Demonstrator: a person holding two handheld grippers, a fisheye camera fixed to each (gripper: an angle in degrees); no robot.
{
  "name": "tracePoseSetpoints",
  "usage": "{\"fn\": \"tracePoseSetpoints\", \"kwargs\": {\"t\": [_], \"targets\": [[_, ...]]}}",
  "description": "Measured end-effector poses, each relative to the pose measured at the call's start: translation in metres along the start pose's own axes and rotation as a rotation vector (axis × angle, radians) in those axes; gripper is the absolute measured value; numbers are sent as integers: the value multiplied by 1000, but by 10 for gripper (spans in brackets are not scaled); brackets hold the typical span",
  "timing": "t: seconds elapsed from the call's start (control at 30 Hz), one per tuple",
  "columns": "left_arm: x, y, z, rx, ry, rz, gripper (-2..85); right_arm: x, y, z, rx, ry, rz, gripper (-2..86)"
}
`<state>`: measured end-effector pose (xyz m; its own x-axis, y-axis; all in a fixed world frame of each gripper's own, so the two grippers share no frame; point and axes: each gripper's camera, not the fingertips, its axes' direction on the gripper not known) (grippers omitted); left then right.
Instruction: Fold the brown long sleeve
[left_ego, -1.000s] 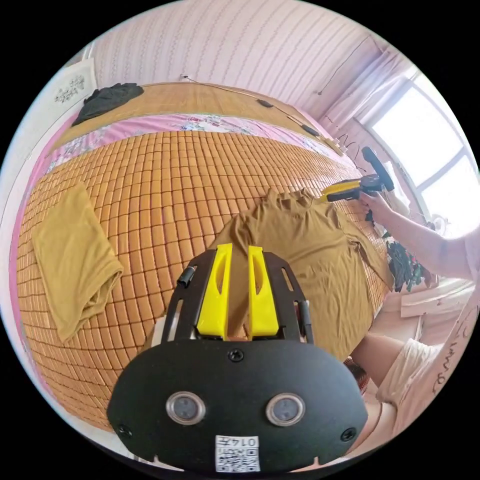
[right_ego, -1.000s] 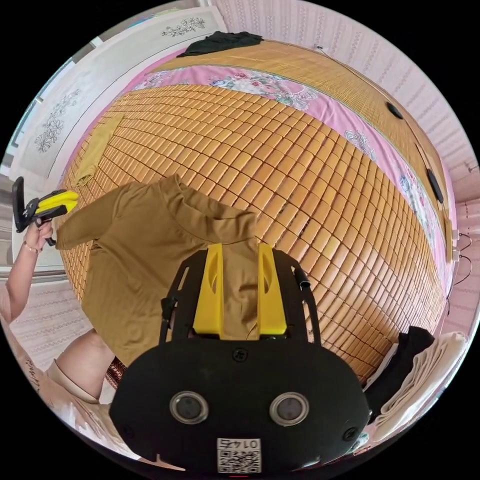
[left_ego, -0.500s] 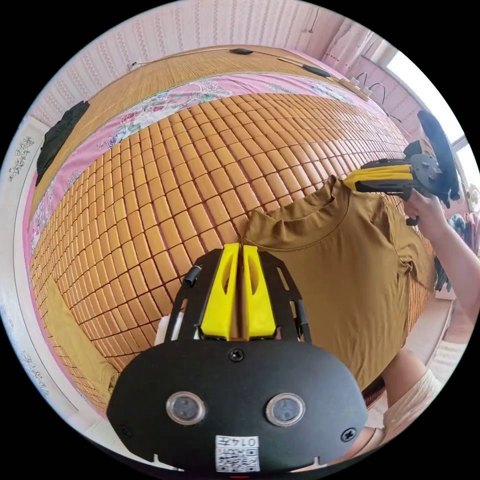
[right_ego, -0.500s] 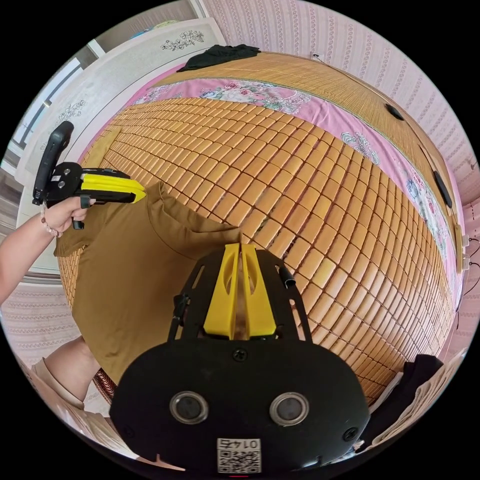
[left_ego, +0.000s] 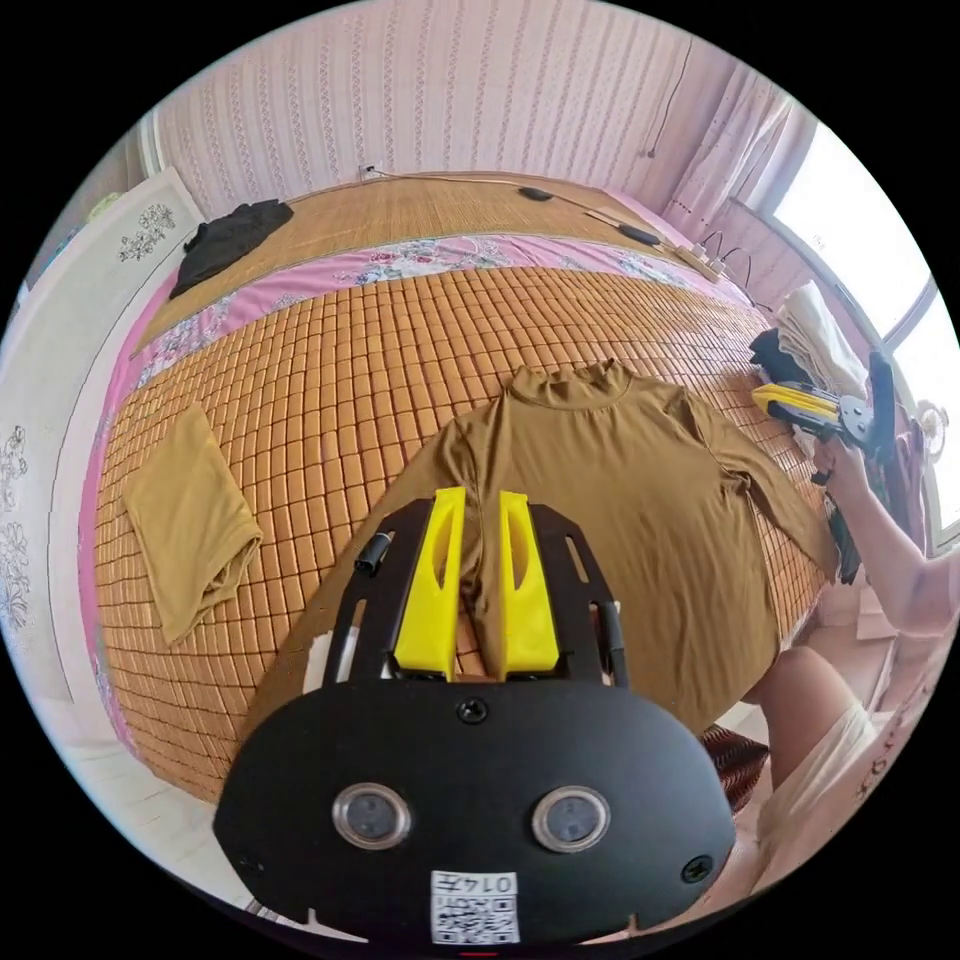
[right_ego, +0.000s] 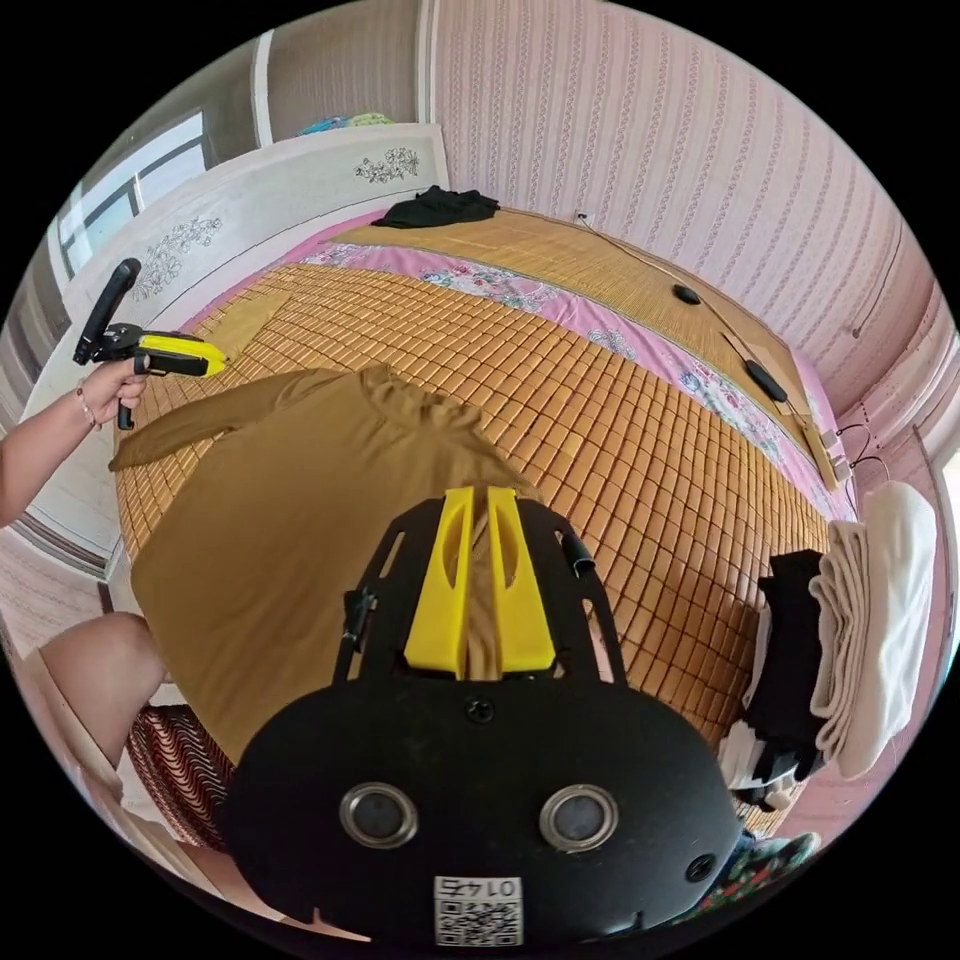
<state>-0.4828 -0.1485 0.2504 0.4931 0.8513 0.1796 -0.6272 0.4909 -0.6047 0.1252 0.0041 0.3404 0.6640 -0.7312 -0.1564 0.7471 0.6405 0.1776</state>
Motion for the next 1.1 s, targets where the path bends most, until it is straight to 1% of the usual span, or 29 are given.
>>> {"fn": "tracePoseSetpoints", "kwargs": {"t": [0.07, 0.1, 0.17, 0.27, 0.33, 0.4, 0.47, 0.57, 0.7, 0.77, 0.8, 0.87, 1.0, 1.07, 1.1], "targets": [[-1, 59, -12, -10, 0, -107, 61, -22, 43, -11, -31, -6, 1, 42], [-2, 73, -14, -8, 10, -136, 62, -27, 52, -12, -37, -25, -3, 49], [-5, 127, -21, 33, 15, -258, 62, -45, 79, -15, -61, -147, -23, 80], [-14, 183, -22, 111, -55, -400, 62, -62, 94, -11, -78, -252, -38, 98], [-23, 212, -19, 168, -67, -488, 62, -76, 93, -11, -49, -282, -90, 105], [-34, 239, -16, 243, -62, -550, 63, -93, 87, -10, -26, -269, -149, 111], [-49, 275, -14, 340, -67, -623, 63, -118, 75, -6, 10, -299, -212, 116], [-68, 327, -20, 442, -13, -702, 64, -163, 55, -2, 14, -344, -298, 125], [-94, 392, -33, 443, -66, -770, 64, -226, 26, 1, -3, -414, -376, 128], [-116, 434, -38, 459, -82, -846, 64, -275, 1, 6, -12, -434, -469, 129], [-122, 443, -37, 457, -90, -863, 64, -289, -5, 8, -15, -433, -499, 129], [-141, 470, -31, 448, -96, -908, 67, -345, -32, 19, -29, -416, -615, 130], [-163, 489, -19, 447, -104, -928, 75, -427, -71, 44, -68, -431, -761, 130], [-173, 495, -11, 451, -129, -931, 79, -478, -94, 64, -122, -417, -854, 129], [-176, 496, -9, 450, -138, -935, 80, -489, -100, 69, -134, -415, -874, 128]]}}
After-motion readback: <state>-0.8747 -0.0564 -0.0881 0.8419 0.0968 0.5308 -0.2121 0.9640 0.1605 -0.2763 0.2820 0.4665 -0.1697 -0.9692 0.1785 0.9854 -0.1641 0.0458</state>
